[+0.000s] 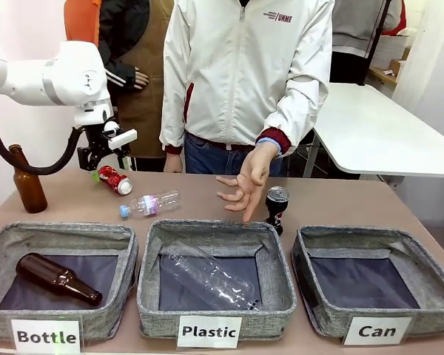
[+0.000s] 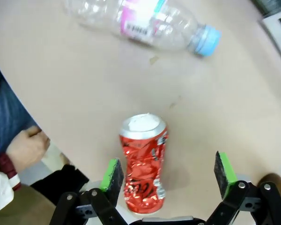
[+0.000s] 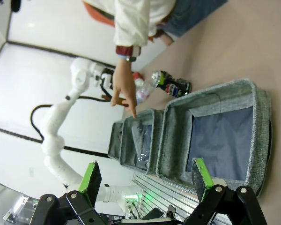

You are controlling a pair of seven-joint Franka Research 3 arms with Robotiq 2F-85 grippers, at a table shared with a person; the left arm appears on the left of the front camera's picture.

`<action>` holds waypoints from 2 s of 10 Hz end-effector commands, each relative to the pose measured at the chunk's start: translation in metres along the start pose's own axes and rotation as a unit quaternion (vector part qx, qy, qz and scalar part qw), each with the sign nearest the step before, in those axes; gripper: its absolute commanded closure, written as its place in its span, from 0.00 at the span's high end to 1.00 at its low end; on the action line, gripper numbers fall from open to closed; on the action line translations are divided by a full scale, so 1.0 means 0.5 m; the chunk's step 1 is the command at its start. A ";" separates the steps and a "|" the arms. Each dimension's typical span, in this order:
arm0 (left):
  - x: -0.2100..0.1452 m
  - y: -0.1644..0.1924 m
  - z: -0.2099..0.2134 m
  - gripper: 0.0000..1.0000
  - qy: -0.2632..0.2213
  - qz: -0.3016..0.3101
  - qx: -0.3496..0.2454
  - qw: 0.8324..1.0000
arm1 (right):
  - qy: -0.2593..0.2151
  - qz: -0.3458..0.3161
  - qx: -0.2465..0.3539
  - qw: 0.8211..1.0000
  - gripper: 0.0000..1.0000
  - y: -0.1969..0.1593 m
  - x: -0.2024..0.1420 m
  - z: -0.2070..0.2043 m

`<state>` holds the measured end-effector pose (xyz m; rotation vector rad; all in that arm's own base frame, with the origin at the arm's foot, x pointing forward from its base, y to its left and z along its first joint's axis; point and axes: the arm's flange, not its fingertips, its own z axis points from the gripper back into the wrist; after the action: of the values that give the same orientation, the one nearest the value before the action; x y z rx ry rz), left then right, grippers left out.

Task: Sort the can waste into the basket.
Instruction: Pick up the can waste from the table and place it in the right Fabric basket.

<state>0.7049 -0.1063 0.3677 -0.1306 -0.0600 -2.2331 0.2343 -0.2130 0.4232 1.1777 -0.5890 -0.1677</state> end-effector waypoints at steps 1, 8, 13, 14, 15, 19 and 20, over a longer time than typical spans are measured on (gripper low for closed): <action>-0.018 0.038 -0.013 1.00 0.032 0.037 0.017 0.999 | -0.008 0.013 0.010 1.000 1.00 0.001 0.006 0.001; -0.030 0.061 -0.078 1.00 0.042 0.073 -0.018 0.996 | -0.008 0.013 0.010 1.000 1.00 0.001 0.006 0.001; -0.021 0.067 -0.085 1.00 0.043 0.068 -0.037 0.996 | -0.008 0.013 0.010 1.000 1.00 0.001 0.006 0.001; -0.021 0.068 -0.088 1.00 0.045 0.069 -0.042 0.996 | -0.008 0.013 0.010 1.000 1.00 0.001 0.006 0.001; -0.020 0.069 -0.094 1.00 0.046 0.069 -0.053 0.995 | -0.008 0.013 0.010 1.000 1.00 0.001 0.006 0.001; -0.023 0.077 -0.104 0.00 0.060 0.078 -0.059 0.993 | -0.008 0.013 0.010 1.000 1.00 0.001 0.006 0.001; -0.023 0.079 -0.108 0.00 0.065 0.080 -0.061 0.993 | -0.008 0.013 0.010 1.000 1.00 0.001 0.006 0.001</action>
<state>0.7302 -0.1269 0.3120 -0.0811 0.1108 -2.0994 0.2343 -0.2130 0.4232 1.1778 -0.5893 -0.1673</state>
